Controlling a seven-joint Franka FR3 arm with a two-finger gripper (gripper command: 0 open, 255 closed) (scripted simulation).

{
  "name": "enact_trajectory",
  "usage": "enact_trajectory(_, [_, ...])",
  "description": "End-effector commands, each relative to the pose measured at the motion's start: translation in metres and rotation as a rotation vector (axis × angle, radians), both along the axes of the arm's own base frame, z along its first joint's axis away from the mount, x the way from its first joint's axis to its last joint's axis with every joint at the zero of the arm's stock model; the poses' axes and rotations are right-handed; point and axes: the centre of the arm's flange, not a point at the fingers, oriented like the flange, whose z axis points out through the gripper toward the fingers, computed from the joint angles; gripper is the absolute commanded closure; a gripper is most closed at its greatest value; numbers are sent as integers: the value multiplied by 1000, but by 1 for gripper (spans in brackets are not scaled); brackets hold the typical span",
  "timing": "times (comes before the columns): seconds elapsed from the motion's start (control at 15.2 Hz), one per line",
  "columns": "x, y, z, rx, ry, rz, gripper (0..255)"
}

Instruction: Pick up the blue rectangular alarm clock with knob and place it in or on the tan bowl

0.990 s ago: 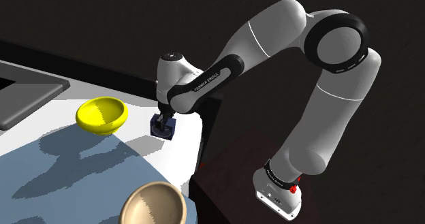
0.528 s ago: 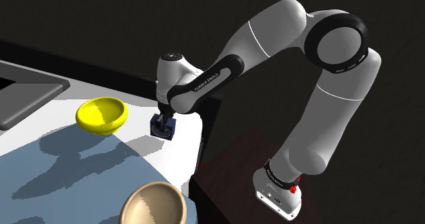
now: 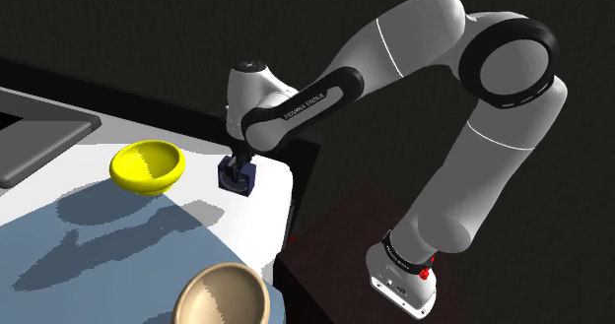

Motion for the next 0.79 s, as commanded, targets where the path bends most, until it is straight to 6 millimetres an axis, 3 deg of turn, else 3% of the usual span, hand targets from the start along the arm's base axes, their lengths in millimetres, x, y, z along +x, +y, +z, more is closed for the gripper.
enact_trajectory(0.0, [0,0,11,0,0,0,255])
enact_trajectory(0.73, [0,0,69,0,0,0,255])
